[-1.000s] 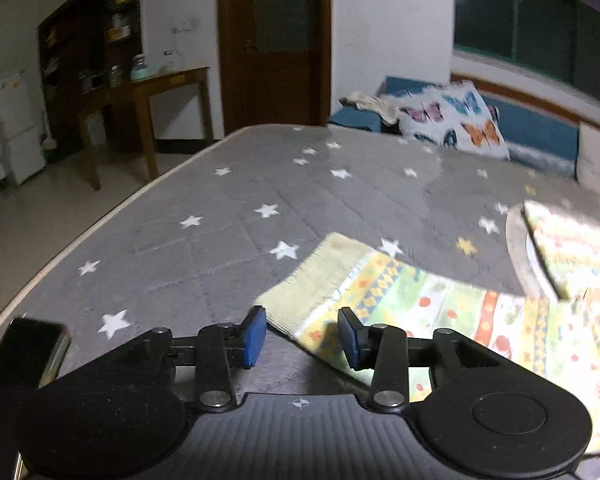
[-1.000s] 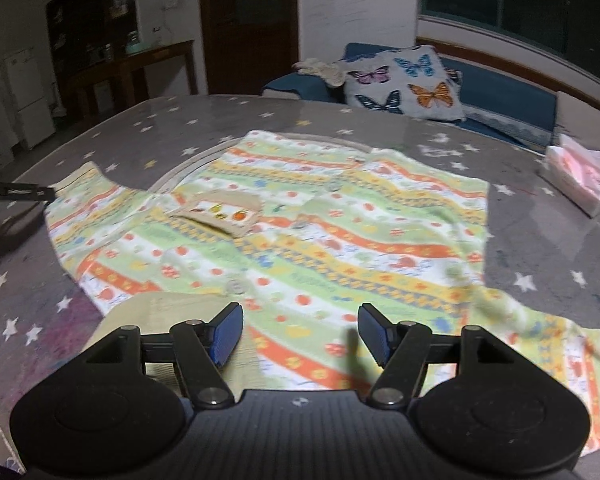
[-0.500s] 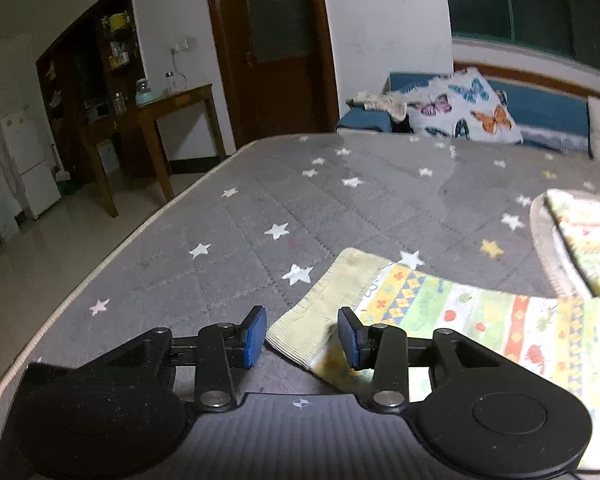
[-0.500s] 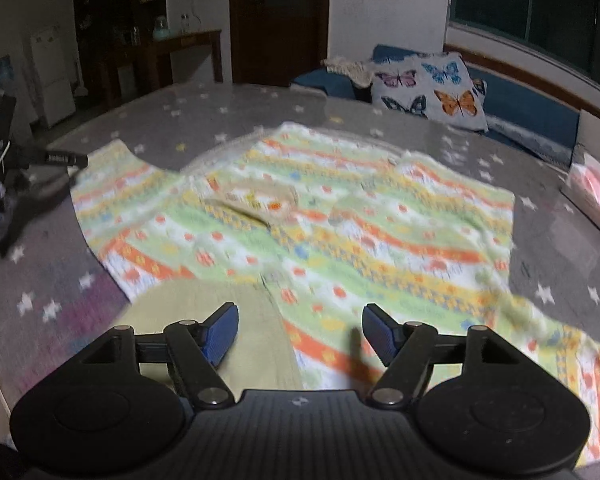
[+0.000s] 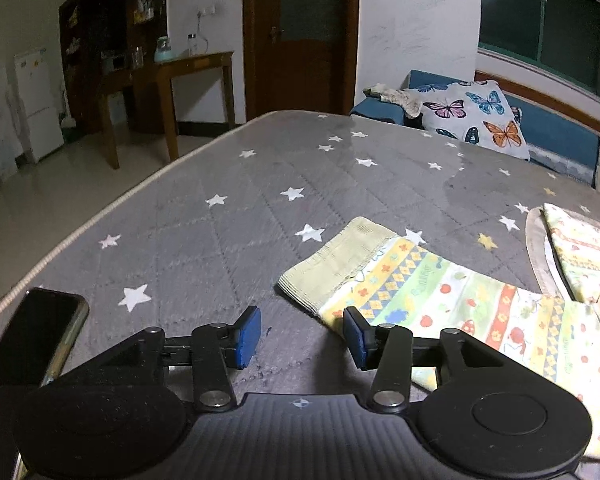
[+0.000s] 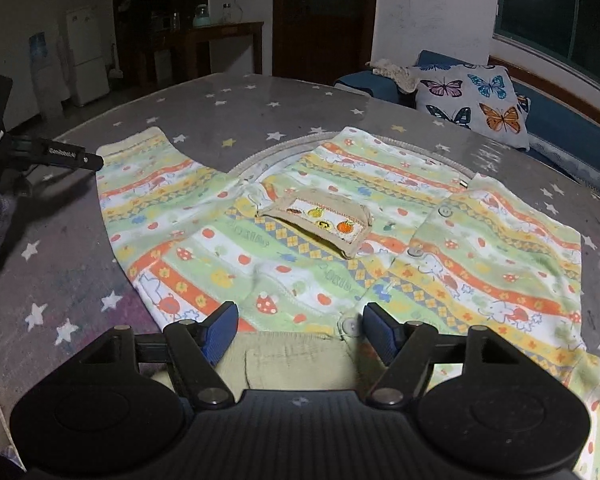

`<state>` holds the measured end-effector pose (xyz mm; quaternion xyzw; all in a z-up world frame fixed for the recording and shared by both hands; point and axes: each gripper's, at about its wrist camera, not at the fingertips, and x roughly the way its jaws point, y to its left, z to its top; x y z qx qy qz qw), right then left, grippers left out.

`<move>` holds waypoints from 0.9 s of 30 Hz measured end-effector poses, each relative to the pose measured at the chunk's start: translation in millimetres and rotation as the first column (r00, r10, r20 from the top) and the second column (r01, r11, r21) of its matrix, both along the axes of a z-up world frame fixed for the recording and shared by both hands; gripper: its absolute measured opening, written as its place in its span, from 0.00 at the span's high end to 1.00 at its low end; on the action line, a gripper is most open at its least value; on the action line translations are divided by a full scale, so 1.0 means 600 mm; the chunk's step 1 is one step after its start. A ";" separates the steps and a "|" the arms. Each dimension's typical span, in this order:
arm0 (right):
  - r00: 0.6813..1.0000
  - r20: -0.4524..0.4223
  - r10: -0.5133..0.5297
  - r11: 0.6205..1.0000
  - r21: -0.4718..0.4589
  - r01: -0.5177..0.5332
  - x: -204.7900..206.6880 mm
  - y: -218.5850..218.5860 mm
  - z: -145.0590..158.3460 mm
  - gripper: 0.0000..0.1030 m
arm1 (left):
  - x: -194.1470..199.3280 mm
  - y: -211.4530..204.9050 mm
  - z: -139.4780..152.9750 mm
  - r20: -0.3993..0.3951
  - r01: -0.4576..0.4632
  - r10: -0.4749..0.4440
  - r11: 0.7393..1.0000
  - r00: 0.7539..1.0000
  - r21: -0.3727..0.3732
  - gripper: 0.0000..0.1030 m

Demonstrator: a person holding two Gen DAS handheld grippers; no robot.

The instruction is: Fold clothes

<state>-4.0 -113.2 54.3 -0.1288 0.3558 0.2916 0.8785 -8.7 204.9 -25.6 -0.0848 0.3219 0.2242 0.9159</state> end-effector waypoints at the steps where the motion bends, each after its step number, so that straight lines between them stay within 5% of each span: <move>1: 1.000 0.000 -0.002 1.000 0.005 0.002 0.000 -0.002 0.002 0.31 | 0.004 0.002 0.000 0.001 -0.005 0.005 1.000 1.000 -0.002 0.53; 7: 1.000 0.012 -0.004 1.000 0.012 0.004 -0.007 -0.007 0.011 0.31 | 0.019 0.012 0.001 0.012 0.003 -0.002 1.000 1.000 -0.029 0.65; 11: 1.000 0.023 -0.017 0.999 0.029 0.017 -0.012 -0.015 0.019 0.31 | 0.023 0.018 0.003 0.026 0.019 -0.018 0.998 0.999 -0.066 0.90; 17: 0.998 0.027 -0.061 0.997 0.054 0.059 -0.018 -0.047 0.022 0.31 | 0.017 -0.018 0.056 0.121 0.080 -0.066 0.990 0.990 -0.116 0.94; 22: 0.995 0.029 -0.098 0.993 0.076 0.095 -0.024 -0.074 0.024 0.31 | 0.016 -0.102 0.127 0.226 0.246 -0.216 0.963 0.950 -0.111 0.94; 27: 0.990 0.031 -0.135 0.987 0.097 0.131 -0.029 -0.103 0.025 0.31 | 0.022 -0.197 0.183 0.295 0.405 -0.361 0.908 0.885 -0.105 0.94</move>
